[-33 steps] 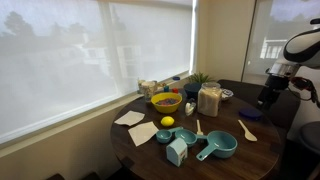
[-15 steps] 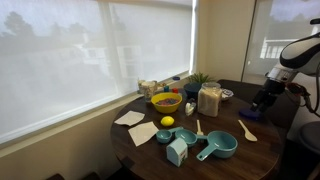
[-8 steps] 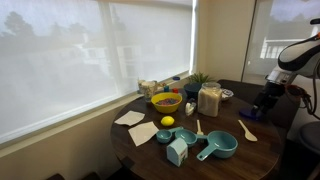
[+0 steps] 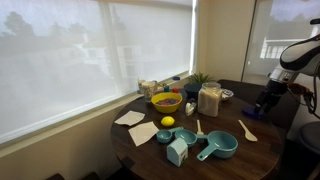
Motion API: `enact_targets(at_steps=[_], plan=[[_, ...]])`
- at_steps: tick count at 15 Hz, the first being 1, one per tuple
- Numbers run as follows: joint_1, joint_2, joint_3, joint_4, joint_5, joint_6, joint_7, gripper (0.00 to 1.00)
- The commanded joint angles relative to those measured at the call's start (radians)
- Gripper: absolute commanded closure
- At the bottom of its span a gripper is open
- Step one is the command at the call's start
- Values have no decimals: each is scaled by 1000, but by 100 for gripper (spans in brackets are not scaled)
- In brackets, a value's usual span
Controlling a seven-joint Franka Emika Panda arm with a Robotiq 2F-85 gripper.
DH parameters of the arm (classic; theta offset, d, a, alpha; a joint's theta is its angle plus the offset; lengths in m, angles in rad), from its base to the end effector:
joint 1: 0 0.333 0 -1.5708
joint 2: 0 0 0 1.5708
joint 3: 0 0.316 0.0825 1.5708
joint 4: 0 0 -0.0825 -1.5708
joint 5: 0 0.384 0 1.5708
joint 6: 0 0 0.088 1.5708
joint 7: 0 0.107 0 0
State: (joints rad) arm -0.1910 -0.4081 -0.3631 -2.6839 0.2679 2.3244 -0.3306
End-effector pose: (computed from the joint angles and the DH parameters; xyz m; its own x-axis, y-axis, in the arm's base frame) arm 0.3381 -0.1953 0.3587 0.9192 -0.3835 0.0894 -0.3382 -0.8851 -0.3197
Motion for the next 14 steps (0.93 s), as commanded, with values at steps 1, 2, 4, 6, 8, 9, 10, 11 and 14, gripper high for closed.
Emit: enact_targets(at_steps=[1, 2, 4, 6, 8, 9, 10, 11, 14], plan=[[-24, 14, 17, 11, -47, -18, 31, 0], [-25, 15, 17, 12, -51, -19, 31, 0], [-23, 15, 17, 13, -57, -21, 31, 0], [-19, 14, 14, 14, -50, -22, 28, 17], [-16, 15, 12, 14, -44, -21, 23, 32], [-16, 15, 12, 14, -43, -21, 23, 38], [-15, 16, 11, 13, -42, -21, 23, 45], [-14, 15, 11, 13, -40, -20, 23, 46], [-12, 13, 9, 12, -33, -18, 20, 58]])
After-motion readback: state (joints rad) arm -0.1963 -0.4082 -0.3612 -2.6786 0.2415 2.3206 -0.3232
